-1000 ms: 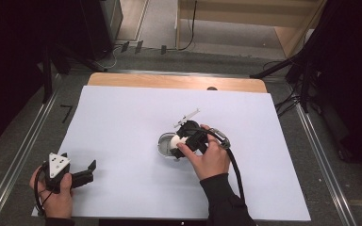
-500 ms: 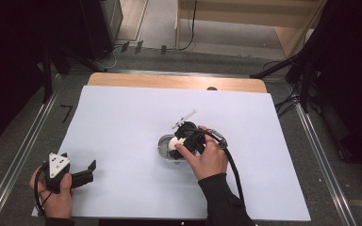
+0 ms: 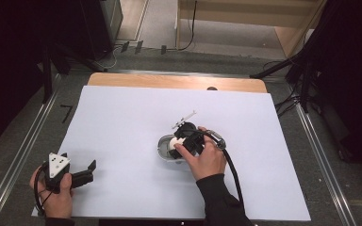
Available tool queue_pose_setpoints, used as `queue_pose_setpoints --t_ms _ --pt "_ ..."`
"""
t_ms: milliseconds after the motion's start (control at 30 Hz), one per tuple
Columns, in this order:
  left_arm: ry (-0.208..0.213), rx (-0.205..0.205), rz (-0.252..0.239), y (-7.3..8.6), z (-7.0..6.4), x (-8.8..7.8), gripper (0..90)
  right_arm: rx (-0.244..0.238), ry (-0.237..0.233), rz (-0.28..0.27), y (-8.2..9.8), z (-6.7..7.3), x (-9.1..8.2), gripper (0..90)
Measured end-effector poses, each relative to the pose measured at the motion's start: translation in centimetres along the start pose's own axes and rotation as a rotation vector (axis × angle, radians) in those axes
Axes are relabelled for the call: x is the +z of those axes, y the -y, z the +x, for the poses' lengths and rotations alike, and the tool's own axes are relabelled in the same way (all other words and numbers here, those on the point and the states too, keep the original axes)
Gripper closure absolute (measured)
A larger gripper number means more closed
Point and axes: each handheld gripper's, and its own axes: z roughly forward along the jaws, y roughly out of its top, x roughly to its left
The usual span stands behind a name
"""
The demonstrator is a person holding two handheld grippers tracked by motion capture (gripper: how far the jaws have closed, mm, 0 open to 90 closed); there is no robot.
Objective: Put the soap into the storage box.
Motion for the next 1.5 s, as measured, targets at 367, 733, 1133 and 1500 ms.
queue_pose_setpoints --t_ms 367,733,1133,1500 --pt "0.001 -0.003 -0.003 0.0 0.0 0.0 0.2 0.001 -0.009 0.011 0.2 -0.2 -0.2 24.7" --pt "0.001 -0.004 -0.002 0.0 0.0 0.0 0.2 0.004 0.036 -0.054 0.4 -0.3 -1.4 13.8" --pt "0.001 -0.004 -0.003 0.0 0.0 0.0 0.2 0.016 0.051 -0.092 1.1 -1.2 -3.0 13.6" --pt "0.001 -0.003 -0.002 0.0 0.0 0.0 0.2 0.05 0.082 -0.104 2.9 -2.9 -4.4 13.6"
